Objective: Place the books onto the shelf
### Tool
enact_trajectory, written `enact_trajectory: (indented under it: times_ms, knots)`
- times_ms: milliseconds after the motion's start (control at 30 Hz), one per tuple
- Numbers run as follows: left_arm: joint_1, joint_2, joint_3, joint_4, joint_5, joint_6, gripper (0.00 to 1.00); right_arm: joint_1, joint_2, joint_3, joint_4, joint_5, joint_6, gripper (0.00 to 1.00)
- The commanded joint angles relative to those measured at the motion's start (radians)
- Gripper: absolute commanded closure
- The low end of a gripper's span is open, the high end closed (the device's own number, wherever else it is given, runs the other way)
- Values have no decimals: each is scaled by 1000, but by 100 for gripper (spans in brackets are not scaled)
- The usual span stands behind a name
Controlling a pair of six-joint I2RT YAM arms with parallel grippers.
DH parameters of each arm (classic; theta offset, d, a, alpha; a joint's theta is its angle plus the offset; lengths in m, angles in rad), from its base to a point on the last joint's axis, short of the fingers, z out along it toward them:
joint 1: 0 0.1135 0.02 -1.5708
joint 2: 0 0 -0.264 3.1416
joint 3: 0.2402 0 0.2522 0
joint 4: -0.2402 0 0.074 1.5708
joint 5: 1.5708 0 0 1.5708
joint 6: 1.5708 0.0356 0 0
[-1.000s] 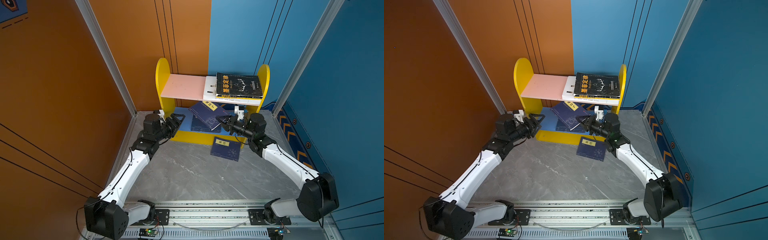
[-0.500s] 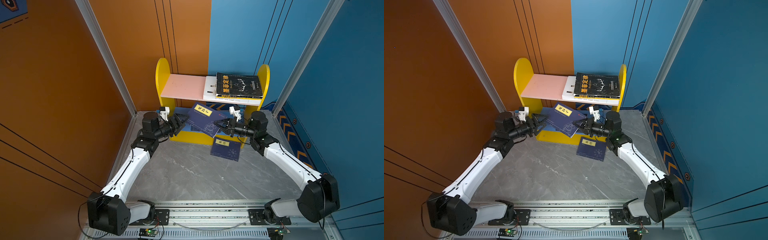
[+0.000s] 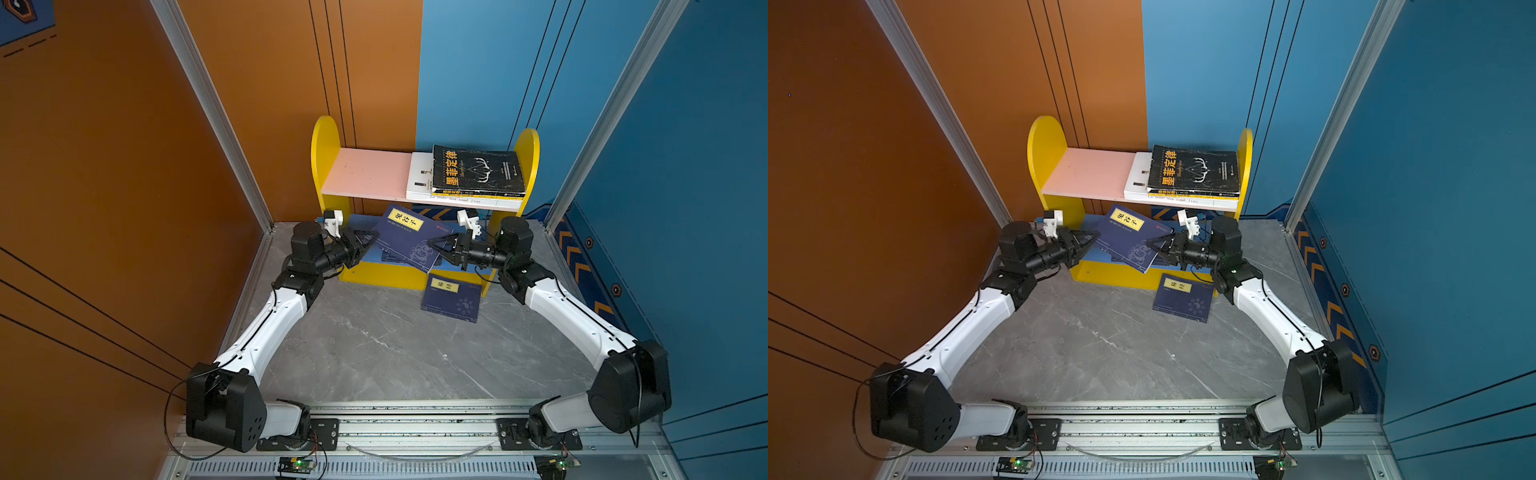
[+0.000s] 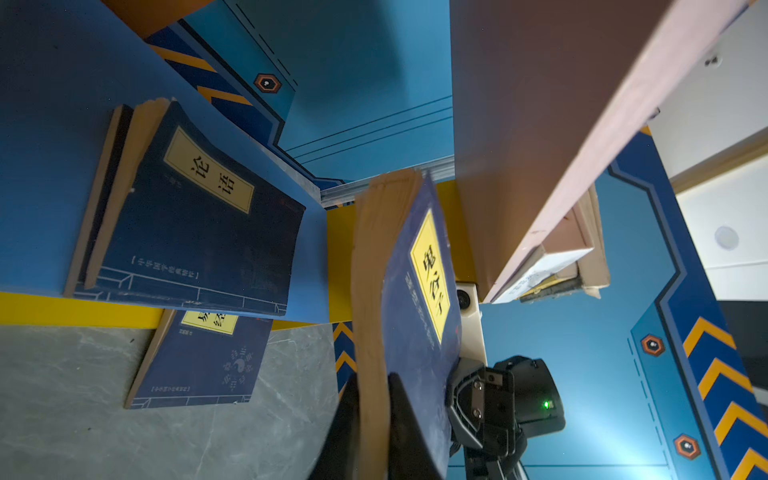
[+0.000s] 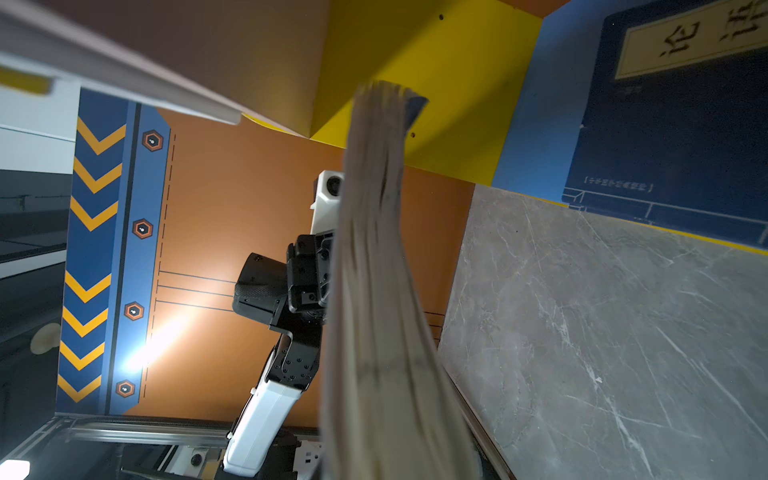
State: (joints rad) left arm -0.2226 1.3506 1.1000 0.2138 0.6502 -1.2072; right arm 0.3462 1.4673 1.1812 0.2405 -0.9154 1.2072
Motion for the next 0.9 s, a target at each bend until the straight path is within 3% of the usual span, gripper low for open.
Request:
enact_trajectory:
  times_ms: [0,100,233,467,633,867]
  knots:
    - [-21,11,-5,33,-2,14,99,-11,34,68,9,80,-18,86]
    - [-36,15,-17,52,-56,14,100,-13,71,94,-28,144,-24,75]
    - [-62,29,-33,115,-154,4,100,-9,109,123,-147,251,-67,52]
    - [-97,110,-36,242,-287,-8,100,29,128,184,-450,512,-242,35]
    - [-118,190,-38,322,-353,-23,100,41,141,168,-500,653,-274,33]
    - [-150,277,-50,439,-409,-35,100,65,179,180,-536,743,-309,33]
